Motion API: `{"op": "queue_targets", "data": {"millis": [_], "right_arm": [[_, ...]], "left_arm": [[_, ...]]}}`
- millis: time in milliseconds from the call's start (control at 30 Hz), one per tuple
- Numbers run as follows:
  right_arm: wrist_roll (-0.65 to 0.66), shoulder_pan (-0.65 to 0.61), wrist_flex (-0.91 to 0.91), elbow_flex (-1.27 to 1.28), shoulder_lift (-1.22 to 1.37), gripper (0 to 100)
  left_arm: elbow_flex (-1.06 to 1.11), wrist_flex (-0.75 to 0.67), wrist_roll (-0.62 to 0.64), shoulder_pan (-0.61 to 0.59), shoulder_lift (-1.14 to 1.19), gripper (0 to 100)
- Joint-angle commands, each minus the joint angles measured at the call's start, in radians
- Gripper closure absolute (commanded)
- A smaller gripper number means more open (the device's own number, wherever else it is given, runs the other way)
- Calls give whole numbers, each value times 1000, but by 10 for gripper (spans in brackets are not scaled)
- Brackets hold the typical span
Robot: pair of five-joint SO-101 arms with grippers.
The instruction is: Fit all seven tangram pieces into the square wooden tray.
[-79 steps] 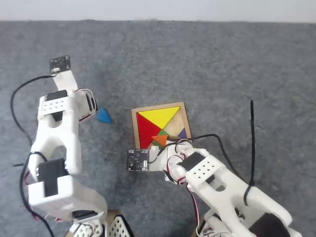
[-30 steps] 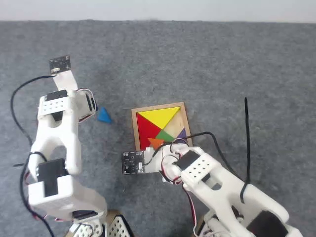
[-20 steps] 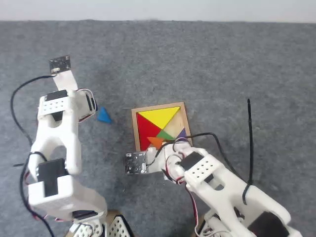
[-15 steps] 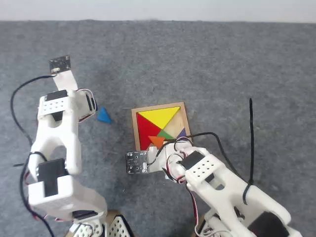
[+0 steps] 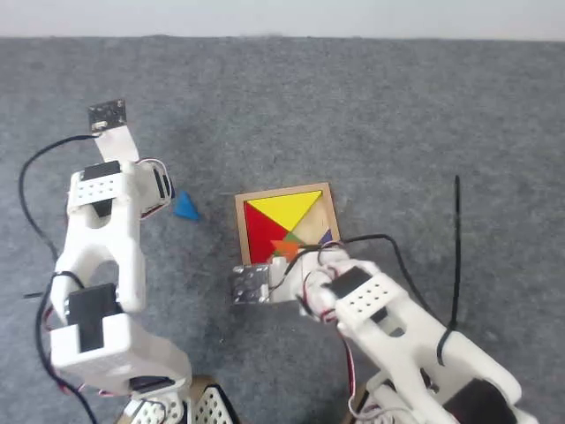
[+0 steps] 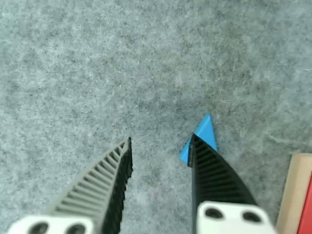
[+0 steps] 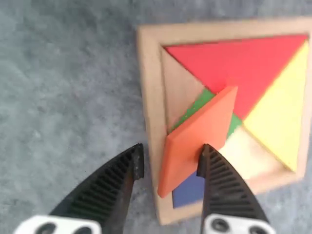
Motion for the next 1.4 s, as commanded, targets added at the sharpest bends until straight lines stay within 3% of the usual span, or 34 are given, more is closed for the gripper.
{"op": "queue_targets", "data": {"millis": [0,533,800,1367], "right_arm": [[60,128,22,58,18,840],[107,216,28,155,-91,841],[98,165,163,222,-285,836],[80,117,174,203,-298,835]], "left_arm": [[-51,5,9,-6,-11,815],[-50,5,9,-6,-11,815],[-51,5,9,-6,-11,815],[-50,3,9,-6,-9,815]]}}
